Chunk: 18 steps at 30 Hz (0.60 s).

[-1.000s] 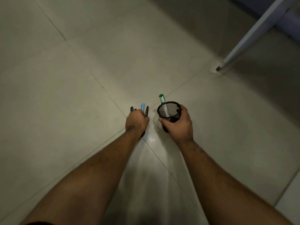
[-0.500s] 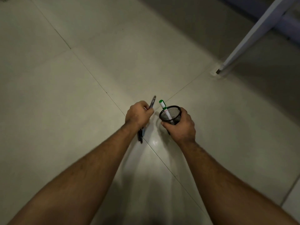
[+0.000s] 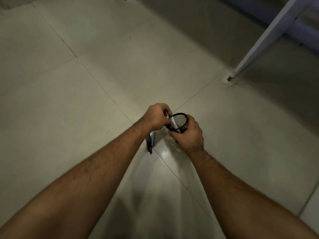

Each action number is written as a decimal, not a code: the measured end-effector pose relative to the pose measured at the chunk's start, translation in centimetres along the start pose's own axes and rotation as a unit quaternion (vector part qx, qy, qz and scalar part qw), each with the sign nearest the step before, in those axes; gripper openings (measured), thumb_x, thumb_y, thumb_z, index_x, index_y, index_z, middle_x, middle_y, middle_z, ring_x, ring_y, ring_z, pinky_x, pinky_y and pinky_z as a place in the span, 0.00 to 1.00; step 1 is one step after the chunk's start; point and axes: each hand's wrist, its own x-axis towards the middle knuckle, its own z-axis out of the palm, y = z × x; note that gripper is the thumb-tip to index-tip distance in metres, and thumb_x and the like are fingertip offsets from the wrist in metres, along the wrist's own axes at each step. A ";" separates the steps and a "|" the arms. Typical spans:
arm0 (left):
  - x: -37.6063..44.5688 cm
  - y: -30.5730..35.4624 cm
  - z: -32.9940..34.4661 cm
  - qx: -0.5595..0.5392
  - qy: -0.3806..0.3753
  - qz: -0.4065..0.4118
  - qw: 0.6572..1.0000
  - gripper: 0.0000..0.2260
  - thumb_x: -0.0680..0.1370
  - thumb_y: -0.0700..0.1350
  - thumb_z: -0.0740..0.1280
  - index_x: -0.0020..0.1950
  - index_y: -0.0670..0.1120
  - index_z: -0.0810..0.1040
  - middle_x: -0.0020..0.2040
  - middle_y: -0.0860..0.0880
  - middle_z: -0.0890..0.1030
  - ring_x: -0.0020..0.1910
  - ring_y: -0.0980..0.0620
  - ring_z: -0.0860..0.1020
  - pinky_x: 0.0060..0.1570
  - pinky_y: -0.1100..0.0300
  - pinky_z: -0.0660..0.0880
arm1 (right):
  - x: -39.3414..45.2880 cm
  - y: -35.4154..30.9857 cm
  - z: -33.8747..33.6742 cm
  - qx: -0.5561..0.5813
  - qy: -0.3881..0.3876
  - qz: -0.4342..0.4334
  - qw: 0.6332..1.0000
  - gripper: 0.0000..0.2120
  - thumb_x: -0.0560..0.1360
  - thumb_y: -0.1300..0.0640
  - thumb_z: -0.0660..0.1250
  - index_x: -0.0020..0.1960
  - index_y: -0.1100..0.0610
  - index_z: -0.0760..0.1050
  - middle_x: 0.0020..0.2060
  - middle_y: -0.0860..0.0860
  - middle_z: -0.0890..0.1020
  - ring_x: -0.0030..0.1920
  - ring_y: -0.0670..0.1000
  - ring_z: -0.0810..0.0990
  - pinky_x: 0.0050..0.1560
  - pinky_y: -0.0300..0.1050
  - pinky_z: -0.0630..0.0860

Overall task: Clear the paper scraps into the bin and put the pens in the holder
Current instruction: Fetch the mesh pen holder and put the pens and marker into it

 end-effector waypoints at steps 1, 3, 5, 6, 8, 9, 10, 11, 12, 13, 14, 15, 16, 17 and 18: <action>-0.1 -0.4 0.4 -0.030 0.015 -0.002 0.999 0.11 0.67 0.38 0.77 0.48 0.45 0.83 0.45 0.47 0.81 0.42 0.49 0.79 0.46 0.55 0.79 | -0.1 0.0 0.0 0.004 -0.002 0.003 1.000 0.43 0.59 0.39 0.78 0.70 0.49 0.67 0.61 0.50 0.78 0.61 0.55 0.76 0.59 0.55 0.77; -0.4 -0.9 1.2 -0.133 0.048 -0.022 0.990 0.10 0.68 0.35 0.76 0.46 0.45 0.82 0.42 0.46 0.81 0.41 0.49 0.79 0.46 0.54 0.79 | -0.1 0.1 0.0 0.015 0.000 0.010 1.000 0.43 0.58 0.37 0.76 0.69 0.48 0.67 0.60 0.50 0.78 0.60 0.55 0.77 0.58 0.55 0.78; -0.7 -1.7 1.8 -0.285 0.092 -0.073 0.951 0.10 0.70 0.31 0.73 0.45 0.44 0.80 0.39 0.46 0.79 0.38 0.49 0.78 0.42 0.54 0.81 | -0.1 0.1 0.1 0.025 0.002 0.017 1.000 0.43 0.57 0.36 0.76 0.68 0.47 0.67 0.59 0.49 0.78 0.59 0.54 0.78 0.57 0.54 0.78; -0.8 -2.3 2.0 -0.346 0.114 -0.102 0.926 0.10 0.71 0.30 0.71 0.46 0.43 0.79 0.38 0.46 0.77 0.37 0.50 0.77 0.39 0.56 0.81 | -0.1 0.1 0.0 0.030 0.003 0.021 0.999 0.42 0.57 0.36 0.76 0.67 0.47 0.68 0.59 0.48 0.79 0.59 0.54 0.78 0.57 0.53 0.78; -0.9 -3.7 2.7 -0.360 0.141 -0.147 0.910 0.08 0.73 0.33 0.70 0.49 0.42 0.79 0.39 0.47 0.78 0.36 0.51 0.77 0.35 0.61 0.79 | -0.1 0.2 0.1 0.043 0.002 0.028 0.999 0.40 0.58 0.37 0.77 0.66 0.46 0.69 0.58 0.47 0.79 0.58 0.52 0.78 0.57 0.51 0.78; -0.8 -4.5 3.2 -0.310 0.154 -0.160 0.924 0.06 0.73 0.35 0.70 0.49 0.43 0.80 0.41 0.48 0.79 0.38 0.51 0.78 0.37 0.61 0.79 | 0.0 0.3 0.2 0.054 0.002 0.028 0.998 0.38 0.59 0.38 0.78 0.65 0.46 0.70 0.57 0.47 0.79 0.57 0.52 0.79 0.56 0.49 0.78; -0.8 -5.3 3.8 -0.237 0.165 -0.168 0.943 0.06 0.73 0.37 0.69 0.49 0.44 0.80 0.43 0.47 0.81 0.41 0.49 0.80 0.40 0.61 0.78 | 0.1 0.3 0.3 0.065 0.002 0.028 0.997 0.37 0.59 0.39 0.78 0.64 0.46 0.70 0.57 0.46 0.79 0.57 0.51 0.78 0.56 0.47 0.78; -0.7 -5.8 4.4 -0.151 0.167 -0.179 0.958 0.06 0.73 0.39 0.68 0.49 0.44 0.81 0.45 0.47 0.82 0.44 0.47 0.80 0.43 0.59 0.78 | 0.1 0.3 0.4 0.073 0.005 0.028 0.997 0.36 0.60 0.40 0.78 0.64 0.46 0.70 0.57 0.45 0.79 0.57 0.50 0.78 0.56 0.46 0.77; -0.6 -6.0 5.0 -0.065 0.157 -0.189 0.967 0.06 0.73 0.41 0.67 0.49 0.44 0.81 0.46 0.46 0.82 0.45 0.45 0.80 0.44 0.58 0.77 | 0.1 0.1 0.5 0.078 0.008 0.026 0.997 0.36 0.60 0.41 0.79 0.64 0.46 0.70 0.57 0.45 0.79 0.57 0.50 0.78 0.57 0.46 0.77; -0.6 -6.2 5.5 0.012 0.136 -0.196 0.971 0.08 0.74 0.44 0.68 0.50 0.43 0.80 0.47 0.45 0.82 0.46 0.44 0.80 0.44 0.56 0.77 | 0.1 0.0 0.7 0.079 0.011 0.022 0.997 0.36 0.60 0.41 0.79 0.64 0.46 0.70 0.57 0.45 0.79 0.58 0.50 0.78 0.57 0.46 0.76; -0.4 -6.1 5.9 0.073 0.116 -0.194 0.971 0.10 0.75 0.46 0.68 0.52 0.42 0.79 0.48 0.44 0.81 0.46 0.43 0.80 0.43 0.55 0.77 | 0.1 0.1 0.9 0.080 0.018 0.017 0.997 0.36 0.60 0.41 0.79 0.64 0.46 0.70 0.58 0.46 0.79 0.58 0.50 0.78 0.58 0.47 0.77; -0.2 -5.9 6.3 0.111 0.107 -0.193 0.969 0.11 0.76 0.47 0.67 0.53 0.41 0.78 0.49 0.42 0.81 0.47 0.42 0.80 0.43 0.54 0.77 | 0.1 0.1 1.1 0.077 0.024 0.013 0.997 0.37 0.59 0.40 0.79 0.65 0.46 0.70 0.58 0.46 0.79 0.58 0.51 0.78 0.59 0.49 0.77; 0.2 -5.7 6.7 0.130 0.105 -0.191 0.967 0.11 0.77 0.47 0.66 0.54 0.41 0.78 0.49 0.42 0.81 0.47 0.42 0.80 0.43 0.54 0.77 | 0.2 0.2 1.1 0.074 0.030 0.010 0.997 0.37 0.59 0.39 0.78 0.65 0.46 0.70 0.58 0.46 0.79 0.58 0.51 0.78 0.59 0.51 0.78; 0.4 -5.4 6.9 0.143 0.103 -0.189 0.966 0.10 0.77 0.46 0.66 0.54 0.40 0.78 0.49 0.42 0.81 0.47 0.42 0.81 0.43 0.54 0.78 | 0.2 0.1 1.2 0.076 0.037 0.010 0.996 0.37 0.59 0.39 0.77 0.65 0.45 0.70 0.57 0.45 0.79 0.58 0.51 0.78 0.58 0.52 0.78; 0.6 -4.9 6.9 0.148 0.099 -0.191 0.965 0.10 0.77 0.45 0.67 0.54 0.40 0.79 0.50 0.41 0.82 0.48 0.42 0.81 0.43 0.54 0.78 | 0.4 0.2 1.4 0.077 0.040 0.010 0.996 0.37 0.58 0.38 0.77 0.64 0.45 0.70 0.57 0.45 0.80 0.57 0.51 0.79 0.58 0.52 0.78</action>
